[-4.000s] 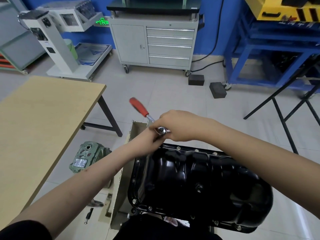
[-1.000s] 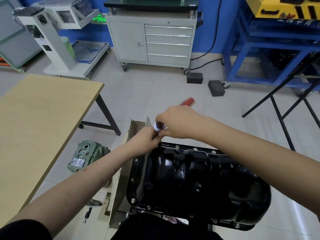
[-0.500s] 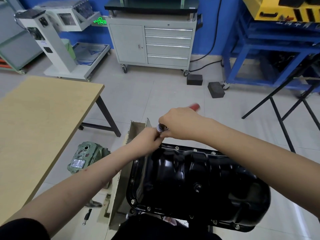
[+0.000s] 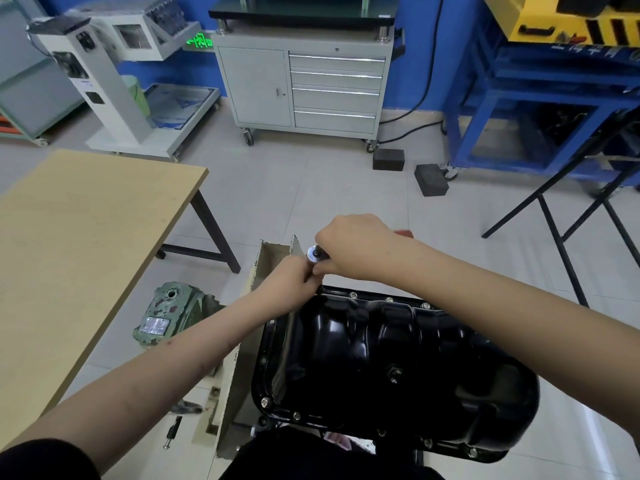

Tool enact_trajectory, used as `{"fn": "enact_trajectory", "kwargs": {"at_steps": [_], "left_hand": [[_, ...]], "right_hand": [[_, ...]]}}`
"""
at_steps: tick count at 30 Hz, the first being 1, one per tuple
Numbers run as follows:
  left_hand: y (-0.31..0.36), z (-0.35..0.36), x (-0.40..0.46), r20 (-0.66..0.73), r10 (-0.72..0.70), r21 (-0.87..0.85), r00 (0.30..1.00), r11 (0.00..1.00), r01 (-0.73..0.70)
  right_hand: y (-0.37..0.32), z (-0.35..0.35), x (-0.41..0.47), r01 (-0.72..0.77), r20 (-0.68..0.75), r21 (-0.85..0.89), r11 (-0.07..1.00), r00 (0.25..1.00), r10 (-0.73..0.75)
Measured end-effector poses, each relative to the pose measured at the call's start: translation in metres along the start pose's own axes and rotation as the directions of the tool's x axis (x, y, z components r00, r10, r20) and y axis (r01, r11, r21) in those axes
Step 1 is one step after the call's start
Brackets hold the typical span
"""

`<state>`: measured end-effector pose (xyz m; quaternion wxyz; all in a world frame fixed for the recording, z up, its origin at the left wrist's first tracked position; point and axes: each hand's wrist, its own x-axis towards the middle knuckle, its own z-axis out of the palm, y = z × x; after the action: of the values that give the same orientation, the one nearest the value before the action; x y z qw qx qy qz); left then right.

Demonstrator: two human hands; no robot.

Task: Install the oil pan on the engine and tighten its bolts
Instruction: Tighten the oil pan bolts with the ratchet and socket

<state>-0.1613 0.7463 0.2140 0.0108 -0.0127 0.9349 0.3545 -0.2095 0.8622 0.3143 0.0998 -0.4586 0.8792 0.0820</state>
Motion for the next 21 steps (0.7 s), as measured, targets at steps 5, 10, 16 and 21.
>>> {"fn": "enact_trajectory", "kwargs": {"at_steps": [5,10,16,21], "left_hand": [[0.007,-0.004,0.003,0.187,0.112,0.002,0.976,0.993,-0.115],[0.003,-0.003,0.000,0.126,0.060,-0.033,0.990,0.998,-0.057],[0.002,-0.004,0.000,0.024,0.003,-0.093,1.000,0.996,-0.001],[0.007,-0.004,0.003,0.160,0.090,-0.033,0.983,0.996,-0.086]], "right_hand": [[0.003,-0.005,-0.004,0.099,0.053,-0.020,0.995,0.994,-0.097],[0.002,-0.002,-0.001,0.094,-0.017,-0.069,0.993,0.995,-0.095],[0.007,0.006,-0.005,0.033,-0.052,0.037,0.999,0.998,-0.031],[0.008,0.004,-0.004,0.159,-0.035,0.061,0.985,0.987,-0.157]]}}
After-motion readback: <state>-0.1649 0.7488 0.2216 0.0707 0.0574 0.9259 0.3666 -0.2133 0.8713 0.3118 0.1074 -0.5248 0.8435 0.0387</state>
